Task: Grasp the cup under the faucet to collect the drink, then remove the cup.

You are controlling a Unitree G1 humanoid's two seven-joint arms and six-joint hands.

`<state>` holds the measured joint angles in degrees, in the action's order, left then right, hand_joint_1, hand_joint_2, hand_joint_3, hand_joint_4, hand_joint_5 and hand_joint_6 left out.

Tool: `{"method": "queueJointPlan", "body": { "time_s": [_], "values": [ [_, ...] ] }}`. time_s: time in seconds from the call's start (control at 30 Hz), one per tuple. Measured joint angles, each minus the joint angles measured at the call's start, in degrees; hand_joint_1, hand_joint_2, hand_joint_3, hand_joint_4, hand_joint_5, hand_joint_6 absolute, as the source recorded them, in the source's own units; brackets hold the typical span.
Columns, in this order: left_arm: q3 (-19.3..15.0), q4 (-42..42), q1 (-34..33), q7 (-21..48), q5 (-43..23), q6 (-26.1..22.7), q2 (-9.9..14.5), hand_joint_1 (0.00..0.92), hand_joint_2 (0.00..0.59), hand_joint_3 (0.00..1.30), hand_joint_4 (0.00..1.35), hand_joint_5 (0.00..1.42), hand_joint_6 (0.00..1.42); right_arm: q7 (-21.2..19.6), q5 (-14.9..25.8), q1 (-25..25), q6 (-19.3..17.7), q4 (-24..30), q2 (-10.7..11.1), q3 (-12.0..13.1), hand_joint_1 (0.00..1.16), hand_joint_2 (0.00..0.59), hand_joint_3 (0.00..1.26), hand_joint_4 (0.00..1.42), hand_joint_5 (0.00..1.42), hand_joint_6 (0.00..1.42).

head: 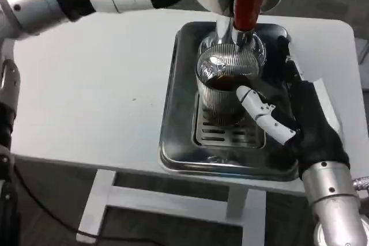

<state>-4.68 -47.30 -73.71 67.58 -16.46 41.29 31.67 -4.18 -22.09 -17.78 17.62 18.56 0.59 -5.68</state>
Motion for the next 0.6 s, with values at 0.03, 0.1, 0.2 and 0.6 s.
{"method": "queueJointPlan", "body": {
  "time_s": [0.03,0.1,0.2,0.6],
  "values": [
    [-0.2,0.7,0.0,0.3,-0.8,-0.7,0.0,0.000,0.041,0.01,0.00,0.02,0.32,0.0,0.0,0.0,0.0,0.0,0.0,0.0,0.51,0.315,0.00,0.00,0.00,0.02],
    [-1.2,3.7,0.3,1.4,-2.9,-2.6,0.2,0.000,0.041,0.02,0.00,0.02,0.33,0.0,0.0,0.0,0.0,0.2,0.0,0.0,0.51,0.315,0.00,0.00,0.00,0.02],
    [-2.2,7.6,1.4,2.4,-5.4,-4.9,1.3,0.000,0.041,0.03,0.00,0.04,0.35,0.0,0.0,0.1,0.0,0.2,0.0,0.0,0.51,0.315,0.00,0.00,0.00,0.02],
    [-9.8,21.3,11.7,1.7,-12.2,-12.9,4.2,0.000,0.067,0.29,0.25,0.38,0.80,0.0,0.0,0.2,0.0,1.3,0.0,0.0,0.50,0.315,0.00,0.00,0.00,0.02]
  ]
}}
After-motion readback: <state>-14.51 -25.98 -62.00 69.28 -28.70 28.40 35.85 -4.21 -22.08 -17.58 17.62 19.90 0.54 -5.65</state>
